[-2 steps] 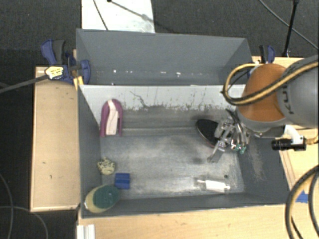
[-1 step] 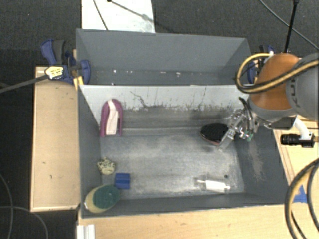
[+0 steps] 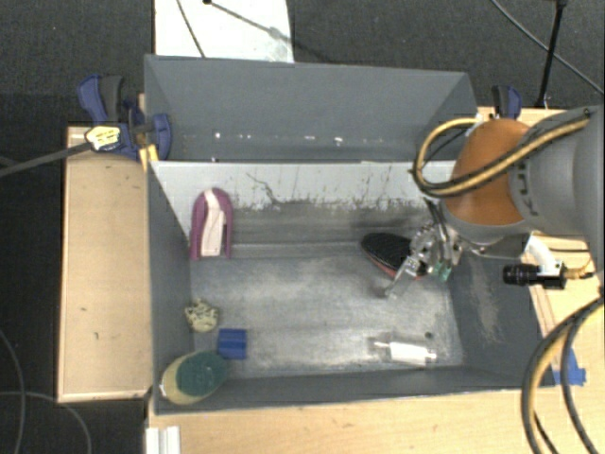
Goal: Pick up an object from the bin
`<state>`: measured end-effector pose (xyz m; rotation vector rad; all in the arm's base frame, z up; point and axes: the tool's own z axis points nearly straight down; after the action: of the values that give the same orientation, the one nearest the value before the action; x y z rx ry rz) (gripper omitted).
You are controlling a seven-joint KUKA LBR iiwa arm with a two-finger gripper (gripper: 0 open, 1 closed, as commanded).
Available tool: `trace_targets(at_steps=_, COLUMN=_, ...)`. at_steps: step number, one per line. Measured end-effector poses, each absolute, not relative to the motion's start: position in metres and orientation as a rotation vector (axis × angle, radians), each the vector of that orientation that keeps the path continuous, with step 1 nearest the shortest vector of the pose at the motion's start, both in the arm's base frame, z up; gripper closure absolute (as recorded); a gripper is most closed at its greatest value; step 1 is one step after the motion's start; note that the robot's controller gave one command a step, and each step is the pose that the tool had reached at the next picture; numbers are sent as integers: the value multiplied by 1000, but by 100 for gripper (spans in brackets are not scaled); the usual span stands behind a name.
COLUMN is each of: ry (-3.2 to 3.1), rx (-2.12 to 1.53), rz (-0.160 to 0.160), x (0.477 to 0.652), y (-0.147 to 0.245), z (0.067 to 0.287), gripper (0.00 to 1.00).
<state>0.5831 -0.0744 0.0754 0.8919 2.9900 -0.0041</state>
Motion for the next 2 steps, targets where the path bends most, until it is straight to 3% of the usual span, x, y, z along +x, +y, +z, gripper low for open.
trace_targets(at_steps=1, ry=2793, rx=1418, rz=4, x=592, y=-63, z=72, gripper=0)
trace_targets(at_steps=2, ry=2804, rx=1413, rz=2, x=591, y=-62, z=72, gripper=100)
